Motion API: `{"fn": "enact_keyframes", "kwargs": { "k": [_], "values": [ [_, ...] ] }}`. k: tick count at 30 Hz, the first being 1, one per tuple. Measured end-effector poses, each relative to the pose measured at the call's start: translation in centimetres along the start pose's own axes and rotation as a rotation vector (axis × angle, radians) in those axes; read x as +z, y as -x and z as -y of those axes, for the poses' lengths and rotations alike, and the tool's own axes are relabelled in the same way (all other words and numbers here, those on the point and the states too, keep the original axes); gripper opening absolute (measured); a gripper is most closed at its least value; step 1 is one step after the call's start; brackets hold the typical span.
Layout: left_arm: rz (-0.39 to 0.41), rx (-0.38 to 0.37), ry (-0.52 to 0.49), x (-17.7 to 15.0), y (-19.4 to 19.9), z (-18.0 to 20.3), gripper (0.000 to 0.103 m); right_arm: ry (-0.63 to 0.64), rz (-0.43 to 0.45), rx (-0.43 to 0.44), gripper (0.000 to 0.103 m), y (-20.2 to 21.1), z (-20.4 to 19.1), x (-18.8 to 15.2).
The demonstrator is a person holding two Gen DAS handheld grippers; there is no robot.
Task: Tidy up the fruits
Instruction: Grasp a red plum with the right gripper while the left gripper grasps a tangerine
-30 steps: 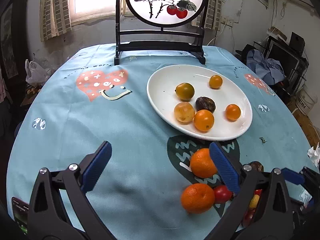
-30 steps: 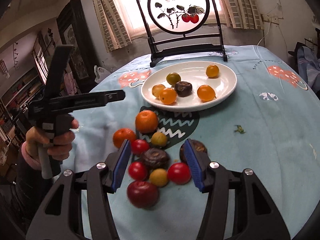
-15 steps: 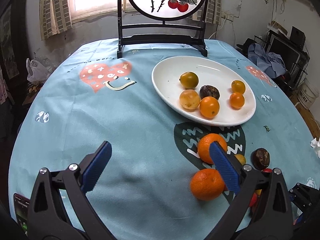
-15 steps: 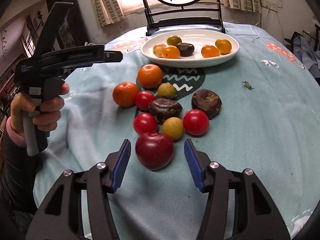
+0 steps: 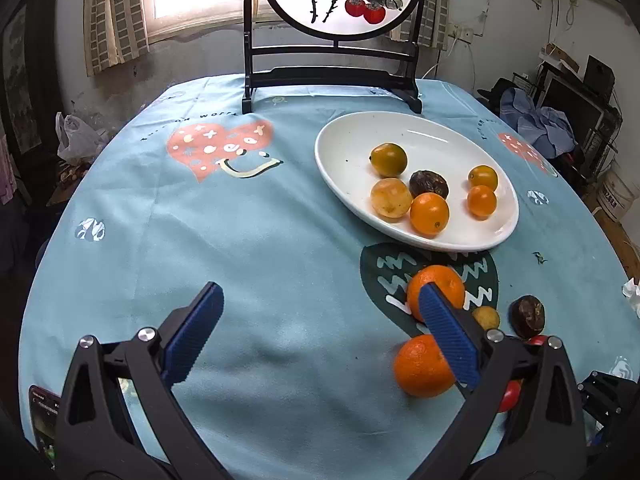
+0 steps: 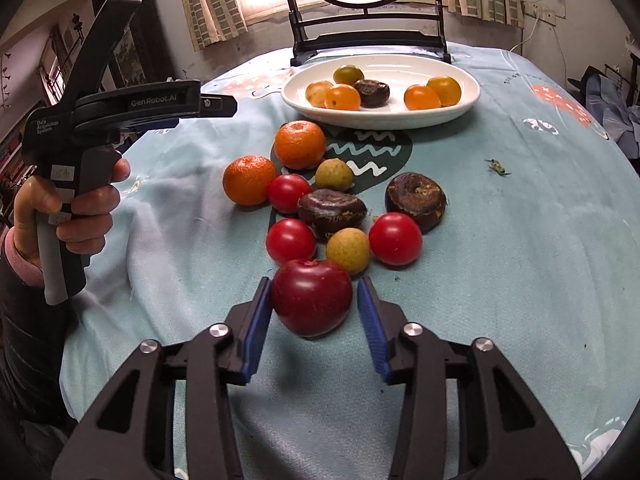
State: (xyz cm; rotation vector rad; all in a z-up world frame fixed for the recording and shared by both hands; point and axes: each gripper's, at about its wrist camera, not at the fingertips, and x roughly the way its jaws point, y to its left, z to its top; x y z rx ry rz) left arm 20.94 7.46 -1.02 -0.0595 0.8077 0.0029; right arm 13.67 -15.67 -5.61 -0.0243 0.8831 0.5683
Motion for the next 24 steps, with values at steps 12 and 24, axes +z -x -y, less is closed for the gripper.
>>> {"fn": "enact_keyframes", "kwargs": {
  "k": [12,24],
  "values": [
    [0.005,-0.197,-0.252,-1.8,0.9,3.1,0.096,-0.178,0.092,0.147,0.039,1.8,3.3,0.0],
    [-0.087,-0.28,-0.393,-4.1,-0.5,5.6,0.059,-0.182,0.094,0.161,0.039,2.0,3.5,0.0]
  ]
}}
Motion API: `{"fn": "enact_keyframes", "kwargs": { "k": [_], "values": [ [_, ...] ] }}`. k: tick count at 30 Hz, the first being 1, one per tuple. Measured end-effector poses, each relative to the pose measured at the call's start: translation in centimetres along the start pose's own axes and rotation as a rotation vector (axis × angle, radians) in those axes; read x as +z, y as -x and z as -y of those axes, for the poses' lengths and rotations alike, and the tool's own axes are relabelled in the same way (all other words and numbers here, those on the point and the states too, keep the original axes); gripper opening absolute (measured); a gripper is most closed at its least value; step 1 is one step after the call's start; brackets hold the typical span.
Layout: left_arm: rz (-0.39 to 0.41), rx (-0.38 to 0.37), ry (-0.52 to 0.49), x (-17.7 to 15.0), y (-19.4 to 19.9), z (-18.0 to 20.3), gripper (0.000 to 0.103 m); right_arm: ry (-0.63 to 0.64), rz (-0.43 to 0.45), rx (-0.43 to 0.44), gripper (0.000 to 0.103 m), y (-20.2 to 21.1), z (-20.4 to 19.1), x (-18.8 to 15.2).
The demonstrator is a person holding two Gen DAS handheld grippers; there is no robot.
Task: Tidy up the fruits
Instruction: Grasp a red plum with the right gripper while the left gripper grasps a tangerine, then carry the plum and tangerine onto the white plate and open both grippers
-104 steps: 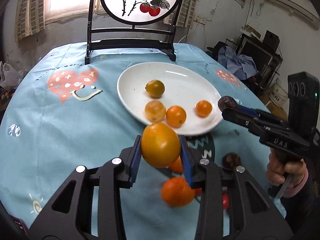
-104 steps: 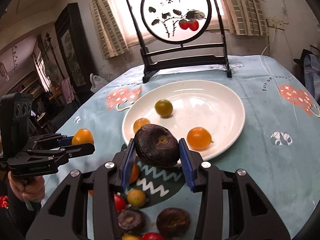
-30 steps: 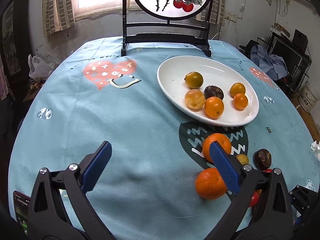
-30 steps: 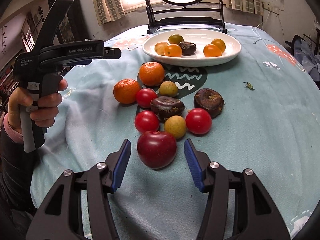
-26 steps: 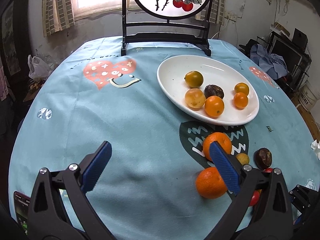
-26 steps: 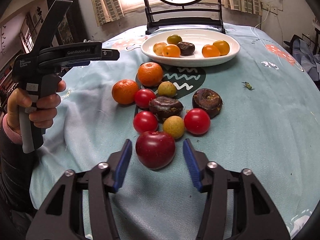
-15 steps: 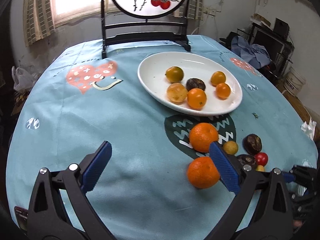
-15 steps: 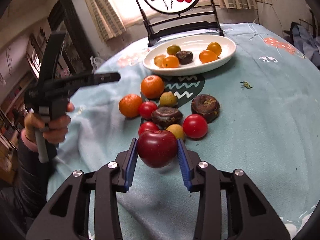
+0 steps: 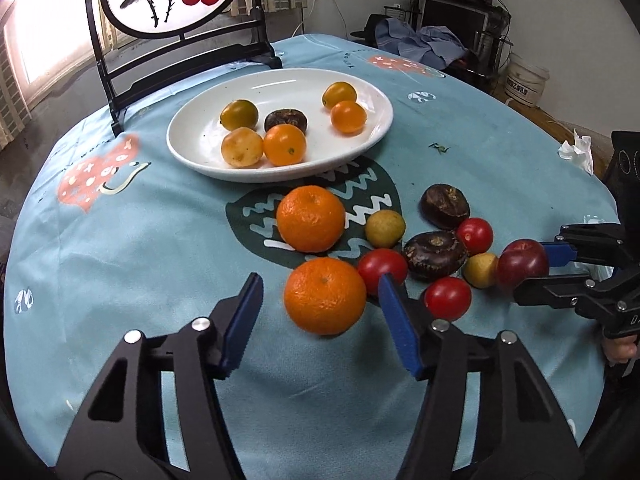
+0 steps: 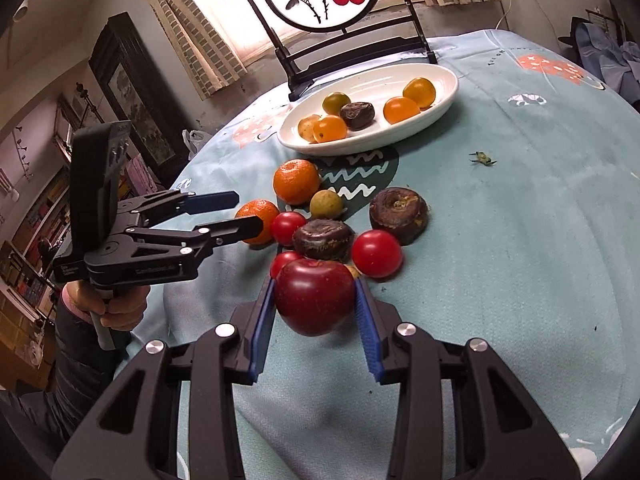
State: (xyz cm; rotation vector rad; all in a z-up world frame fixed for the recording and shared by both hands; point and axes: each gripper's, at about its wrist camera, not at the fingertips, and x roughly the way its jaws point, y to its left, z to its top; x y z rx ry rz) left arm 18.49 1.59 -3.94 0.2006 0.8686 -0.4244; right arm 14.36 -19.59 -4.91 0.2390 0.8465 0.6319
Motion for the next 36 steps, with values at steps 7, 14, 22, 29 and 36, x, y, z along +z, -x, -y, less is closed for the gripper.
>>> {"fn": "enact_keyframes", "kwargs": {
  "k": [7,14,22,29,36],
  "values": [
    [-0.036,-0.017,0.022,-0.2,-1.2,-0.5,0.056,-0.001,0.0,0.007,0.04,0.1,0.1,-0.1],
    [-0.041,-0.056,0.033,-0.2,-1.3,-0.6,0.046,0.0,0.005,0.004,0.039,0.2,0.1,0.0],
    [-0.042,-0.051,0.036,-0.3,-1.2,-0.6,0.045,0.003,0.011,0.002,0.04,0.3,0.1,0.0],
    [-0.001,-0.053,0.111,-0.4,0.2,-1.7,0.045,0.001,0.011,0.086,0.04,0.4,0.2,0.8],
    [0.142,0.01,0.274,3.5,1.7,-3.7,0.045,0.036,0.133,0.07,0.04,-0.5,0.2,8.0]
  ]
}}
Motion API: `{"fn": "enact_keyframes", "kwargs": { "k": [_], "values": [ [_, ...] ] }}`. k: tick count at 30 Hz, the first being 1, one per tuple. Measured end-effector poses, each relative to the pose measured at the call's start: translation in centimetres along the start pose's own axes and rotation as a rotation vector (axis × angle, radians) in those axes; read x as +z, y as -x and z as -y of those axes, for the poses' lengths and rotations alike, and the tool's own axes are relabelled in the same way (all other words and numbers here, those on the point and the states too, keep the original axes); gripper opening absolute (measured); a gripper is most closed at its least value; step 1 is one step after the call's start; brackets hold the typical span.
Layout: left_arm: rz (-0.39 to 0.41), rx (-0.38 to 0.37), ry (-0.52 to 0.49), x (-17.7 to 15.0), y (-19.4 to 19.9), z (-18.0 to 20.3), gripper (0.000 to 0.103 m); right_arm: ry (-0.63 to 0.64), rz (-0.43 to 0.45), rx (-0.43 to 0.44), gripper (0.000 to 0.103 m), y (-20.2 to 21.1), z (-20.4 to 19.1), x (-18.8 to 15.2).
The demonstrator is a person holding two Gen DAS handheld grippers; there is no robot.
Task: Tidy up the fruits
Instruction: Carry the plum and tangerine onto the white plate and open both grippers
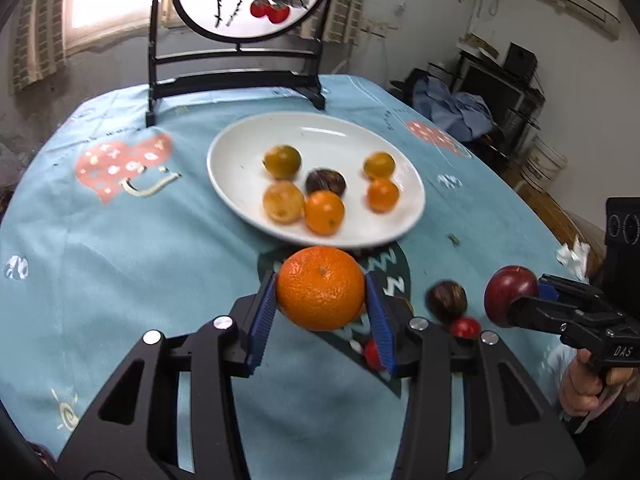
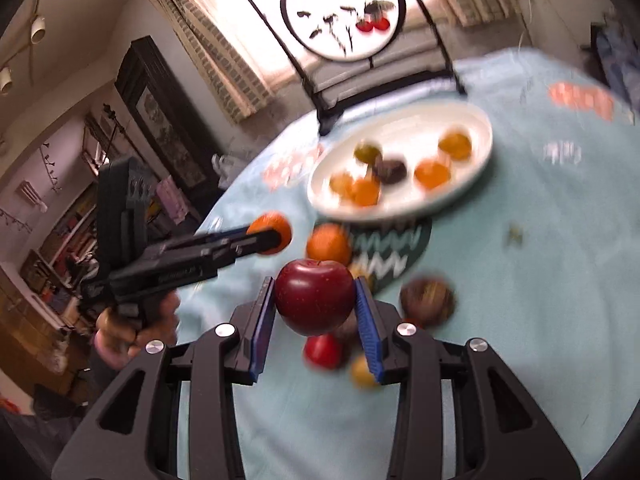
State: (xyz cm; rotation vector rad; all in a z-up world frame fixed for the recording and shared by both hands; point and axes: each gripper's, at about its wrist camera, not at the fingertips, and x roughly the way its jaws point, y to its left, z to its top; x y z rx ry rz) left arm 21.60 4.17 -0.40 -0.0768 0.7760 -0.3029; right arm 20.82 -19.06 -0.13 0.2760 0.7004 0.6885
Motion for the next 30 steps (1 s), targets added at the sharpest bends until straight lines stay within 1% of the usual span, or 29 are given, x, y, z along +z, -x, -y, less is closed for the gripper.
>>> {"fn": "enact_keyframes", "kwargs": {
  "k": [3,6,8,11,17,21,23,24,25,27,28,30],
  "values": [
    [0.055,0.086,0.034,2.5,-1.0,0.0,0.045,0.019,0.033,-0.041,0.04,-2.7,1.0,3.2],
    [0.072,0.137,0.053,4.6,-2.5,-0.2,0.045,0.026,0.042,-0.086,0.04,-5.3,2.4,5.3],
    [0.062,0.163,0.063,5.8,-3.9,-0.5,0.045,0.032,0.028,-0.111,0.04,-6.7,3.1,5.9],
    [0.043,0.205,0.073,7.1,-5.9,-1.1,0.045,0.07,-0.001,-0.16,0.04,-8.3,3.6,6.2],
    [0.01,0.257,0.07,8.0,-8.4,-1.7,0.045,0.118,-0.024,-0.168,0.039,-9.6,3.5,6.3],
    [-0.006,0.269,0.074,8.0,-9.2,-2.0,0.045,0.128,-0.035,-0.175,0.04,-10.2,3.5,6.2],
    [-0.01,0.284,0.07,7.9,-9.2,-1.9,0.046,0.129,-0.037,-0.171,0.046,-10.2,3.4,6.2],
    [-0.008,0.295,0.065,7.9,-9.1,-1.7,0.053,0.13,-0.031,-0.164,0.047,-9.9,3.3,6.2],
    [0.008,0.312,0.055,7.8,-8.6,-1.5,0.069,0.134,-0.014,-0.156,0.047,-9.4,3.1,6.2],
    [0.059,0.354,0.029,7.5,-7.2,-0.6,0.08,0.145,0.02,-0.15,0.049,-8.1,2.9,6.2],
    [0.071,0.361,0.016,7.3,-6.6,-0.3,0.082,0.148,0.028,-0.145,0.049,-7.6,2.7,6.1],
    [0.09,0.356,-0.004,6.7,-5.3,0.3,0.084,0.138,0.03,-0.131,0.05,-6.6,2.8,5.9]
  ]
}}
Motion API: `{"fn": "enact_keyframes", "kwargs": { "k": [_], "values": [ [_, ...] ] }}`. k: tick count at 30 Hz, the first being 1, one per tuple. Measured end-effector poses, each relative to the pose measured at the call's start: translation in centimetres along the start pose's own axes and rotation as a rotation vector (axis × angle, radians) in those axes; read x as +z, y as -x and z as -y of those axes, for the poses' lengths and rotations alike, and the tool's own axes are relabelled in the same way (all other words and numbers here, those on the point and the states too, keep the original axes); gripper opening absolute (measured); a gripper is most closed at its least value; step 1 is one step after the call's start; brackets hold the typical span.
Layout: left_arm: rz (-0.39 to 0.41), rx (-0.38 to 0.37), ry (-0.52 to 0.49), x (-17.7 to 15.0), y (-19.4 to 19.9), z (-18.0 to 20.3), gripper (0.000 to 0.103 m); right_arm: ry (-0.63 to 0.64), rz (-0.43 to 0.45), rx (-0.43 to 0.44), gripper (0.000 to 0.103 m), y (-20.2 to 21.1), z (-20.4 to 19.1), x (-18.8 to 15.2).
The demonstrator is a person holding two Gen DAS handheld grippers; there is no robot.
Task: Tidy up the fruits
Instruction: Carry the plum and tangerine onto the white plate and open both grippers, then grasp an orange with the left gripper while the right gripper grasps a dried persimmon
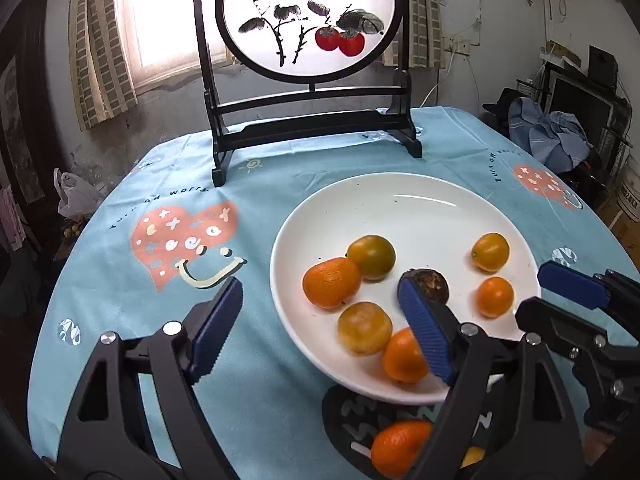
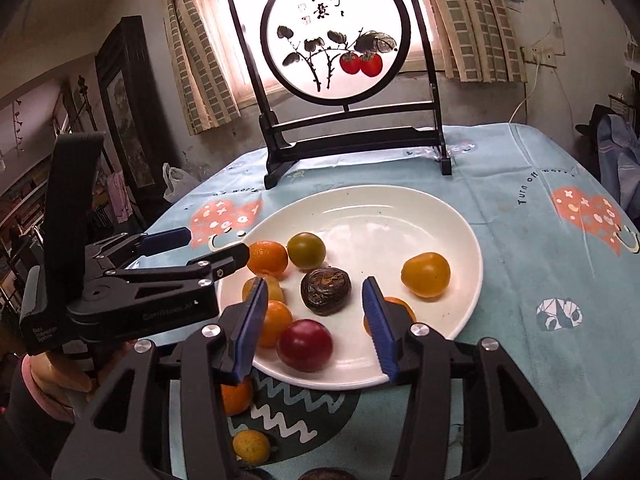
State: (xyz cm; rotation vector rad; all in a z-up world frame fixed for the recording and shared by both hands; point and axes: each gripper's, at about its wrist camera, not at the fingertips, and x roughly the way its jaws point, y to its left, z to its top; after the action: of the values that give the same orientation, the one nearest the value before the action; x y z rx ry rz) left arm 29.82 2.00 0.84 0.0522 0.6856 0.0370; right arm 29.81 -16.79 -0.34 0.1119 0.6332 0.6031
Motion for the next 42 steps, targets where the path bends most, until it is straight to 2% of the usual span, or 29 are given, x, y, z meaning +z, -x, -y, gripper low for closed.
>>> {"fn": "enact_keyframes", "kwargs": {
  "k": [2,4,10,13,16,20,37,42],
  "values": [
    [0.017,0.005,-0.003,-0.8,1.4,0.0,0.092,-0.024,-0.01,0.016,0.05,0.7,0.3,-0.4],
    [0.035,0.015,0.005,-1.8,2.5,-0.4,0.095,-0.045,-0.024,0.032,0.05,1.4,0.6,-0.9],
    [-0.008,0.042,0.056,-4.8,3.8,-2.4,0.095,-0.091,-0.083,0.048,0.05,3.3,1.2,-2.7],
    [-0.034,0.055,0.102,-5.3,3.9,-3.5,0.095,-0.065,-0.149,0.055,0.05,3.4,1.0,-3.8],
    [-0.043,0.052,0.139,-5.6,4.2,-4.3,0.095,-0.026,-0.217,0.024,0.05,3.0,0.7,-4.9],
    [-0.051,0.076,0.136,-5.8,4.1,-4.4,0.095,-0.025,-0.282,0.021,0.05,2.4,0.8,-6.0],
    [-0.053,0.107,0.087,-6.0,4.0,-3.4,0.095,0.074,-0.368,-0.075,0.05,1.7,-0.2,-8.0],
    [-0.054,0.115,0.075,-6.0,3.9,-3.2,0.095,0.087,-0.363,-0.079,0.05,1.8,-0.5,-8.2]
  ]
}}
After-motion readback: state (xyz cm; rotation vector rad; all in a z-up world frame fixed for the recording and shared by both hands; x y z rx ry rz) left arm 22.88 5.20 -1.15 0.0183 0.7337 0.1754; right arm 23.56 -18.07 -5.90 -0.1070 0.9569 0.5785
